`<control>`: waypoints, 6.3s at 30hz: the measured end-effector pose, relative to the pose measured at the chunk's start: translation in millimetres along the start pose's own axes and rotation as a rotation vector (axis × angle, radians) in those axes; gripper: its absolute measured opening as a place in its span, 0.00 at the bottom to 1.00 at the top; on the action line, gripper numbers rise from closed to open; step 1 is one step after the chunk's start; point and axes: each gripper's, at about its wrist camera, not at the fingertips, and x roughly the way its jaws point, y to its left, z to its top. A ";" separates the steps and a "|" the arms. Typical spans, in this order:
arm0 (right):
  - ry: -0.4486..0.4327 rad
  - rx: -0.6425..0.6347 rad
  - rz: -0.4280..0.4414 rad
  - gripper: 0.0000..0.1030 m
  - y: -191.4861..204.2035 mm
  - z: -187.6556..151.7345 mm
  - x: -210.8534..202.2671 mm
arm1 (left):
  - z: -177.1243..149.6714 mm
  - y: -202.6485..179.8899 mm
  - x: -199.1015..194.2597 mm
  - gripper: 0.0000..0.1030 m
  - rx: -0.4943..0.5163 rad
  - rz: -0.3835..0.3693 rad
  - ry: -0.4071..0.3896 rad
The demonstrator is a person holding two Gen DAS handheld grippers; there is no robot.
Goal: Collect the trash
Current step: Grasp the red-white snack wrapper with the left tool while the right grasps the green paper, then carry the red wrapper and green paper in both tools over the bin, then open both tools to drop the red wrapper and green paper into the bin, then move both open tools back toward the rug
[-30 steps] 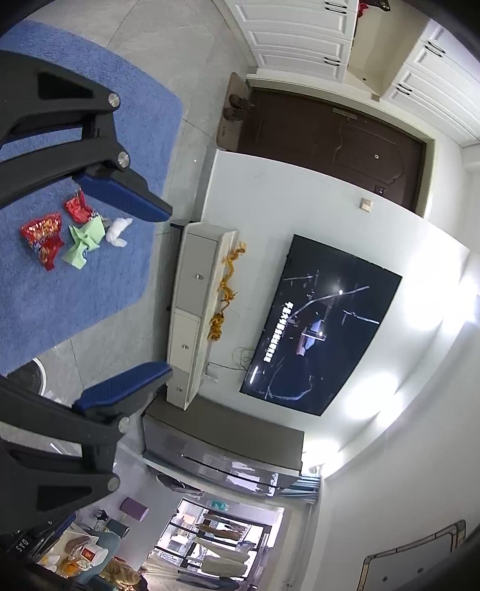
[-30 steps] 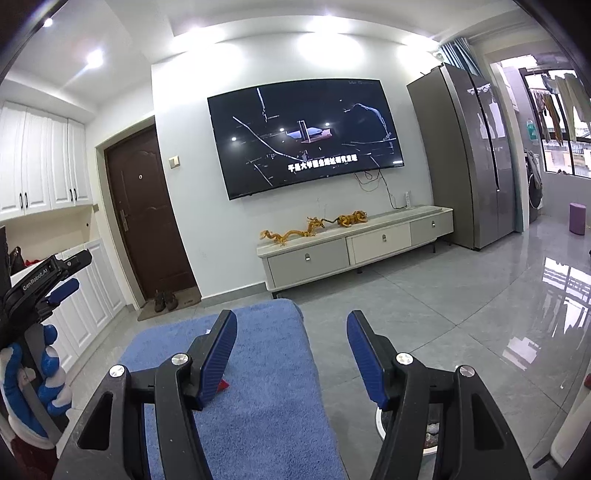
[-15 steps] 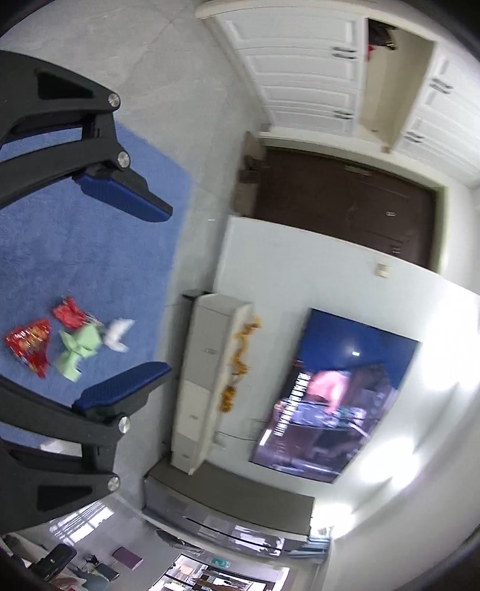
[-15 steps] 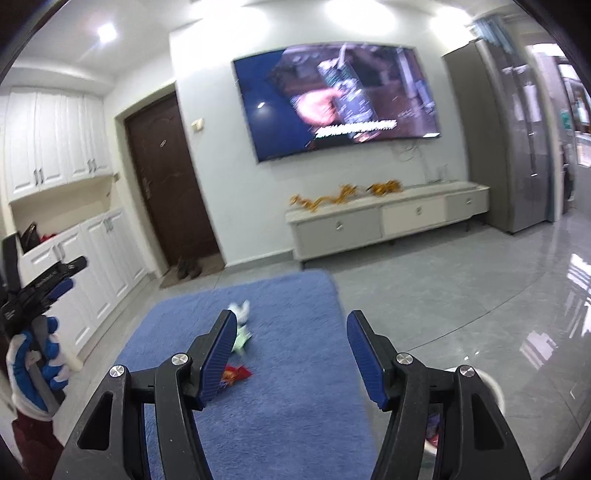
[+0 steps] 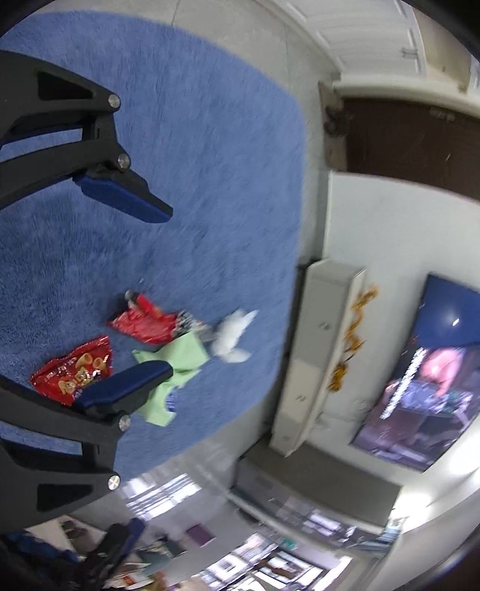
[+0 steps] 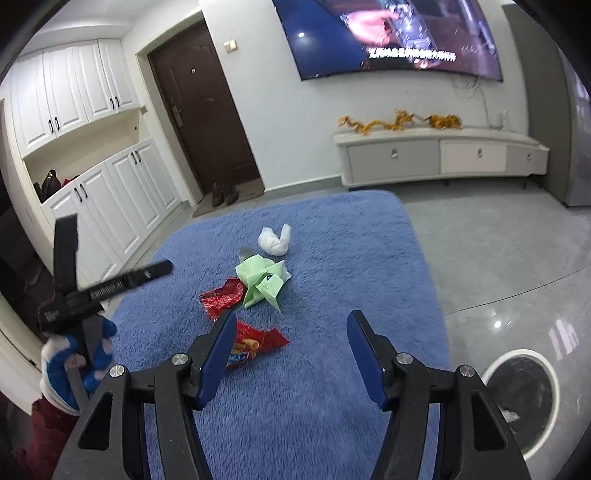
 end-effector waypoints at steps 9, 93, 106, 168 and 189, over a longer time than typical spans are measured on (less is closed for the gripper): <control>0.104 0.033 0.127 0.58 -6.5 18.9 77.0 | -17.0 -7.7 62.7 0.52 0.038 -0.031 0.153; -0.322 0.595 -0.237 0.07 -218.7 -142.7 -193.7 | -70.5 -373.4 -7.0 0.12 0.538 -0.337 0.124; -0.200 0.747 -0.310 0.07 -291.7 -175.9 -156.8 | -122.7 -450.2 108.9 0.14 0.607 -0.343 0.340; -0.323 0.397 -0.376 0.55 -116.4 -70.7 -199.6 | -80.5 -315.5 -104.0 0.80 0.441 -0.157 -0.203; -0.365 0.111 -0.269 0.62 1.1 -6.7 -180.3 | -43.8 -162.5 -158.6 0.80 0.244 -0.007 -0.352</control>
